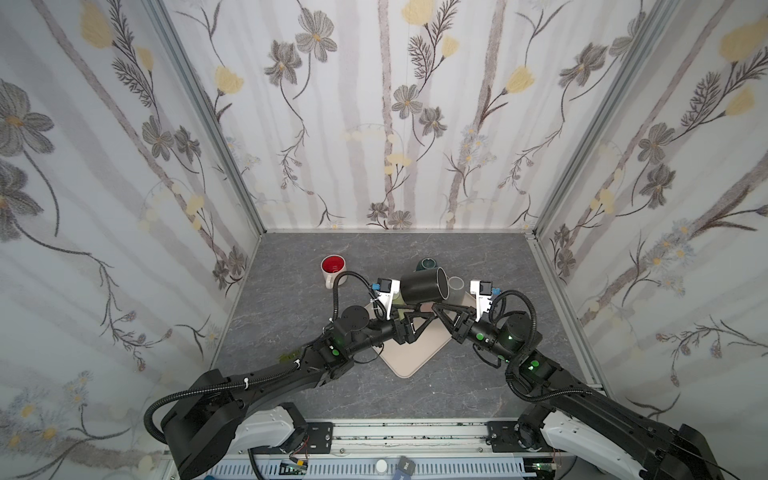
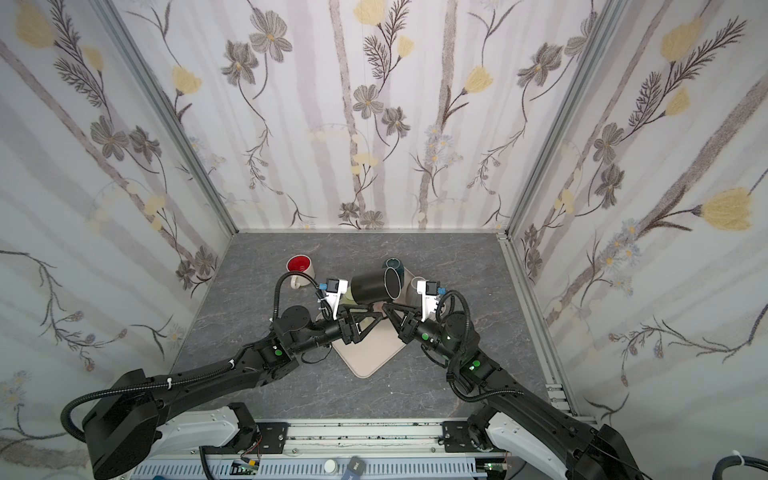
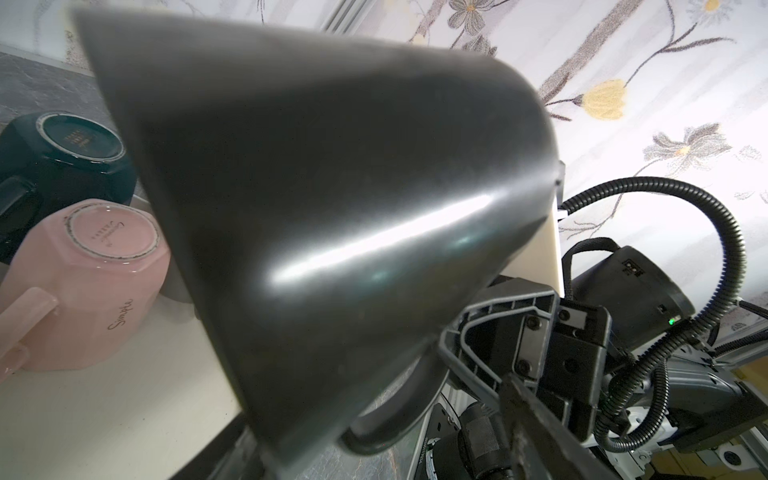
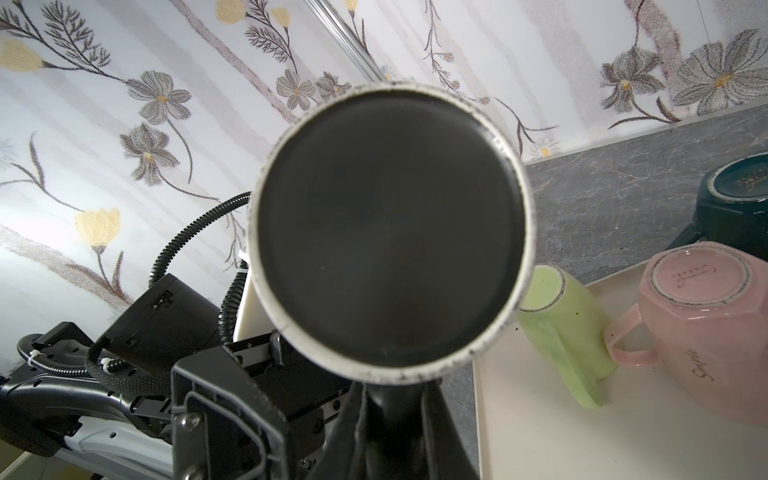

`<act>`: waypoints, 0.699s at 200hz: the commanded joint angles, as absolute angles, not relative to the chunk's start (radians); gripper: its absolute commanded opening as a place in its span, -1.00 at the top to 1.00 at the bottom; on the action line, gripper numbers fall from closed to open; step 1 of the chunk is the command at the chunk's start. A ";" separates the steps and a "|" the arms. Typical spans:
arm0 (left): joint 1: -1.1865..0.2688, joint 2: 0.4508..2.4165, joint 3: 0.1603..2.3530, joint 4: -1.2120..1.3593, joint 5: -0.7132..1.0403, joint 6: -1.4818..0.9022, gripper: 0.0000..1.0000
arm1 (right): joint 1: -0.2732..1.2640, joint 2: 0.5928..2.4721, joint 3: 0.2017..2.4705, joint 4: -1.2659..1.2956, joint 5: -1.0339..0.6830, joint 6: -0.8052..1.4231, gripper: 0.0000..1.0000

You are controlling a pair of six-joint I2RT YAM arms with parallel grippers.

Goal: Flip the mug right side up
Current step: 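Hold the black mug up with the right gripper beside the left gripper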

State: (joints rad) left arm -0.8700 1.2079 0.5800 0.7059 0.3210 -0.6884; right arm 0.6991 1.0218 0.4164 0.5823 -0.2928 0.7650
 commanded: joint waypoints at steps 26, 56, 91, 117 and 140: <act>-0.870 1.213 0.607 0.792 0.346 -0.692 -0.54 | 0.702 1.048 0.407 0.749 -0.330 0.788 1.00; -0.870 1.212 0.607 0.793 0.343 -0.693 -0.49 | 0.701 1.054 0.403 0.755 -0.333 0.788 1.00; -0.871 1.197 0.603 0.779 0.333 -0.672 -0.29 | 0.702 1.064 0.396 0.762 -0.349 0.788 1.00; -0.868 1.178 0.597 0.766 0.324 -0.654 -0.15 | 0.702 1.070 0.385 0.767 -0.345 0.790 1.00; -0.868 1.153 0.586 0.754 0.304 -0.645 -0.10 | 0.702 1.086 0.378 0.788 -0.365 0.793 1.00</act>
